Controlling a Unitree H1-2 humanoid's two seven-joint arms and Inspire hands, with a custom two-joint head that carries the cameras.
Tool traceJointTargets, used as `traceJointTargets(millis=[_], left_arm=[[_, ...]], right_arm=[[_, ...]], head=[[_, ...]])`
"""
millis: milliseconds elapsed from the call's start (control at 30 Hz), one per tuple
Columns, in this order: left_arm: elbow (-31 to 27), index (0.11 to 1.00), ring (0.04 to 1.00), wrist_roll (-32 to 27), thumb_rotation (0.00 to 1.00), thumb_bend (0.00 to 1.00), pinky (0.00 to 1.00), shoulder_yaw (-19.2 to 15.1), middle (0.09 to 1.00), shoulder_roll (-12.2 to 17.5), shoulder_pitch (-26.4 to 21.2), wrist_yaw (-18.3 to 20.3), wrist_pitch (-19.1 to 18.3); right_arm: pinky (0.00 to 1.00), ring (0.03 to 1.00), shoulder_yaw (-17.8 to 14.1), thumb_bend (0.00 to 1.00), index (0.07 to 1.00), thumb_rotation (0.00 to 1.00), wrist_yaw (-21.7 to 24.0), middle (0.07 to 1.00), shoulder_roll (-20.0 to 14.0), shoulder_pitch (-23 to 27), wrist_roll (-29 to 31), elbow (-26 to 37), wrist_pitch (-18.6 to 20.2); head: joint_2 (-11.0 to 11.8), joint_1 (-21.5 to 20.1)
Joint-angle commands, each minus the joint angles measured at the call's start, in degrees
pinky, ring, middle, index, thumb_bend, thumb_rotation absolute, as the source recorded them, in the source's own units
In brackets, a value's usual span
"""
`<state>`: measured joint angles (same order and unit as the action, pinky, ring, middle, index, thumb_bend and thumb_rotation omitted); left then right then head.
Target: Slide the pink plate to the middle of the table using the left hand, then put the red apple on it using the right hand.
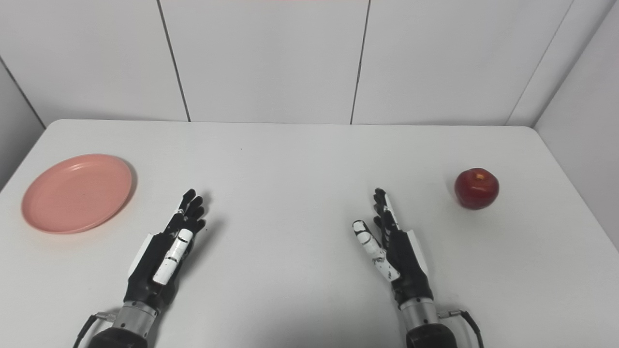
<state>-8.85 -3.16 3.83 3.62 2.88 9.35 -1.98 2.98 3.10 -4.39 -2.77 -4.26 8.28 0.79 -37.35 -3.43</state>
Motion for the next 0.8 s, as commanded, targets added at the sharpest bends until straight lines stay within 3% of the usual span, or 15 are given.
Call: traceJointTargets(millis=[0, 433, 767], left_arm=[[-0.37, 1.000, 1.000, -0.40, 0.67, 0.60, 1.00, -0.43, 1.000, -0.25, -1.30, -0.48, 2.02], [0.43, 1.000, 1.000, -1.90, 0.57, 0.63, 1.00, -0.75, 1.000, -0.29, -1.33, 0.18, 2.93], [0.21, 1.000, 1.000, -1.11, 0.64, 0.63, 1.00, -0.57, 1.000, -0.16, -1.27, -0.08, 2.29]], right_arm=[[1.00, 1.000, -0.42, 0.71, 1.000, 0.75, -0.17, 1.000, -0.42, 1.35, -0.23, 0.41, -0.54], [1.00, 1.000, -0.53, 0.70, 1.000, 0.75, -0.05, 1.000, -0.75, 1.35, -0.03, 0.08, -0.85], [1.00, 1.000, -0.52, 0.71, 1.000, 0.75, -0.16, 1.000, -0.83, 1.44, -0.25, -0.13, -0.88]], head=[[0.07, 0.03], [0.32, 0.19], [0.44, 0.27]])
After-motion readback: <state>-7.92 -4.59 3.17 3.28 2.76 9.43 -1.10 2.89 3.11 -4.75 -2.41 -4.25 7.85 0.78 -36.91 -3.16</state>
